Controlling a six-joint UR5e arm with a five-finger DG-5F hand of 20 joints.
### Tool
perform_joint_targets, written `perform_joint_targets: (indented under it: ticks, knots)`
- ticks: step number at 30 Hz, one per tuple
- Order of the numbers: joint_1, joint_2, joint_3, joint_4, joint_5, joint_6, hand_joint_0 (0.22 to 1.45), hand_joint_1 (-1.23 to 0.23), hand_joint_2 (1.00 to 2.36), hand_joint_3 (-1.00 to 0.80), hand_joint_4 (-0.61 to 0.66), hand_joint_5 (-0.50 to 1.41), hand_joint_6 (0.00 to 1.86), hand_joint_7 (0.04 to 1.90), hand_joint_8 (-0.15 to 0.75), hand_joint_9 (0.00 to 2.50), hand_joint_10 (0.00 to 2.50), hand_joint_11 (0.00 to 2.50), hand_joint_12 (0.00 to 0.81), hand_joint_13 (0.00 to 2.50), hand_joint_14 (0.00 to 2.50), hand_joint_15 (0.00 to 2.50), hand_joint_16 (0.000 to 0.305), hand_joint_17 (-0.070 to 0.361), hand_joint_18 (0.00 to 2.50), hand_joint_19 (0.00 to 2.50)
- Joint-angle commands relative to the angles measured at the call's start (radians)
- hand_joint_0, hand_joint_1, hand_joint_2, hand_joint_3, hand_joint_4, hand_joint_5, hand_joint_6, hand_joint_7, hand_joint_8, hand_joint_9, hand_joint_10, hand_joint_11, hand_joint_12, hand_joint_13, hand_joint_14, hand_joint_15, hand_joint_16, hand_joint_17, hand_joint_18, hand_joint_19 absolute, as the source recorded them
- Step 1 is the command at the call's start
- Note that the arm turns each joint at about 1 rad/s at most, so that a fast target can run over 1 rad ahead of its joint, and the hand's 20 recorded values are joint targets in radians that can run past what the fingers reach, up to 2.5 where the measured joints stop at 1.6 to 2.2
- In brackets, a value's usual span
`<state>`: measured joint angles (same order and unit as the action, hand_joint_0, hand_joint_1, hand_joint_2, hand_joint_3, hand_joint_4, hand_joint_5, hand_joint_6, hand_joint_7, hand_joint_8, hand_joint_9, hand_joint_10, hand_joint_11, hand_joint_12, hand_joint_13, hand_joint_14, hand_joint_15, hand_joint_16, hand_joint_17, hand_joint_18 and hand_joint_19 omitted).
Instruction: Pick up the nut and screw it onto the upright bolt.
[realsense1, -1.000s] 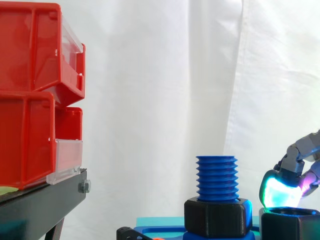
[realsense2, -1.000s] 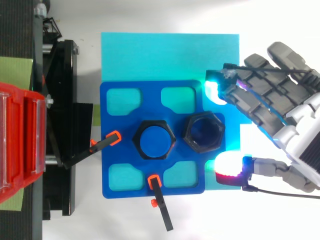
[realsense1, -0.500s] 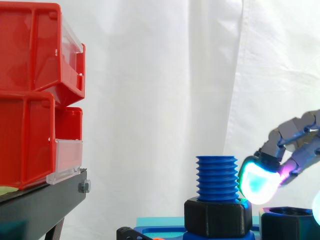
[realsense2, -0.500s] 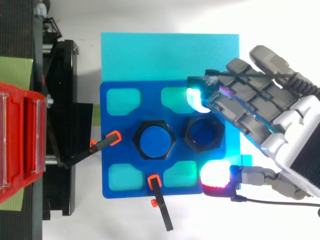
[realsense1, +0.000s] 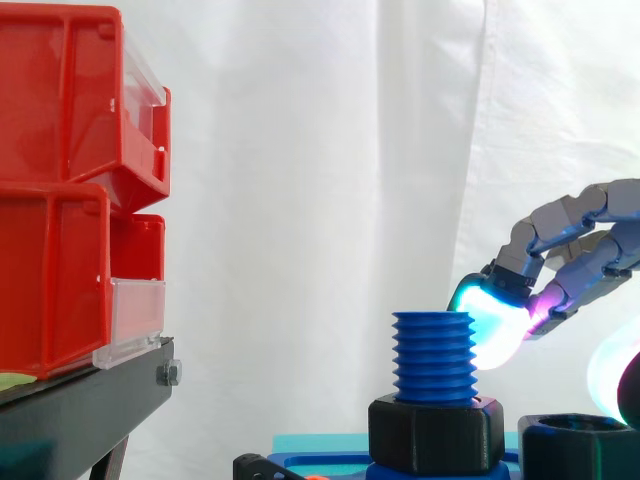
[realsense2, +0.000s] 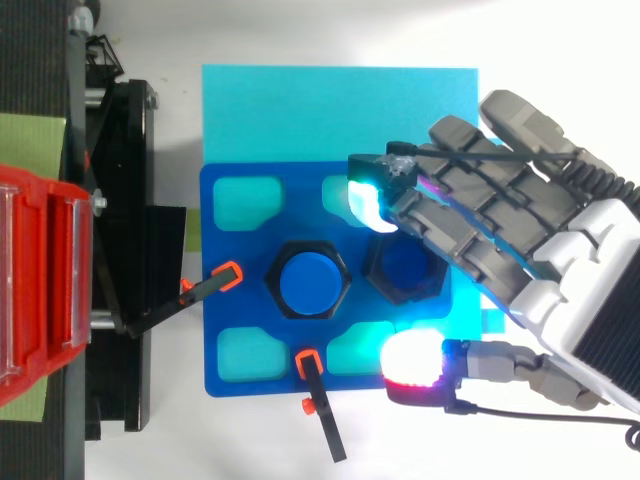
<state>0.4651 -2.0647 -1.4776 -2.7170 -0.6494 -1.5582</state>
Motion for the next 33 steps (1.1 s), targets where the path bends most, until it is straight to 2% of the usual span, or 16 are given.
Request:
perform_joint_targets:
  ticks: [1, 14, 27, 33]
  knots:
    - [-0.002, -0.002, -0.001, -0.020, 0.001, 0.000, 0.37, -0.59, 1.00, -0.50, 0.26, -0.22, 0.50, 0.78, 0.292, 0.35, 0.00, 0.00, 0.397, 0.43, 0.00, 0.00, 0.052, 0.118, 0.21, 0.00]
    - [-0.010, -0.002, -0.001, -0.092, 0.005, 0.052, 0.37, -0.59, 1.00, -0.50, 0.27, -0.22, 0.50, 0.81, 0.293, 0.36, 0.00, 0.00, 0.395, 0.43, 0.00, 0.00, 0.052, 0.117, 0.21, 0.00]
    - [-0.011, -0.002, -0.001, -0.099, 0.005, 0.059, 0.38, -0.62, 1.00, -0.50, 0.28, -0.20, 0.50, 0.88, 0.288, 0.36, 0.00, 0.00, 0.390, 0.43, 0.00, 0.00, 0.051, 0.114, 0.21, 0.00]
    - [-0.013, -0.002, -0.003, -0.101, 0.005, 0.078, 0.40, -0.65, 1.00, -0.50, 0.31, -0.19, 0.50, 1.00, 0.282, 0.37, 0.00, 0.00, 0.382, 0.42, 0.00, 0.00, 0.049, 0.110, 0.21, 0.00]
